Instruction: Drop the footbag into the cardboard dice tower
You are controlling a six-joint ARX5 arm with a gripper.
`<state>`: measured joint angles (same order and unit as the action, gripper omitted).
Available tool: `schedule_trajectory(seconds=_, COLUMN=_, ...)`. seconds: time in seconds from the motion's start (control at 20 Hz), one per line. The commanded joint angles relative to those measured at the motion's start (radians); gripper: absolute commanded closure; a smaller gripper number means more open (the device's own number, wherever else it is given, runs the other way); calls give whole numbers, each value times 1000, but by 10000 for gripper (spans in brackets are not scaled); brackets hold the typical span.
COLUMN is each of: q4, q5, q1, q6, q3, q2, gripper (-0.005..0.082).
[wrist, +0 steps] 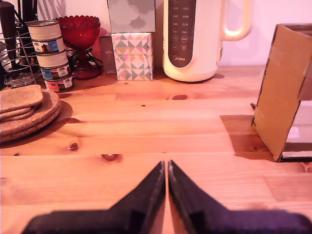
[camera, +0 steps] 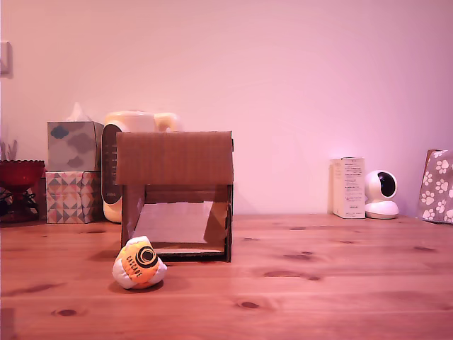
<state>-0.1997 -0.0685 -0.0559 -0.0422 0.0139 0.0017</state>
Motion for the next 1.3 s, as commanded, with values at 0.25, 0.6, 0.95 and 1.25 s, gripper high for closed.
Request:
schedule_trajectory(seconds=0.25, q4=-11, q5=-2, q1=-2, q6=5, q3=-17, q2=-3, gripper=791)
schedule_trajectory(seconds=0.6, q4=61, q5=-125, q1=4, q6=-42, q3=-14, q2=-3, gripper=791)
schedule_trajectory(seconds=0.95, q4=66, q5=-193, q1=87, q6=-108, q3=119, q2=2, gripper=791)
schedule_trajectory(seconds=1.25, q4=65, q5=-193, q1=202, q6=-123, q3=212, q2=165, gripper=791)
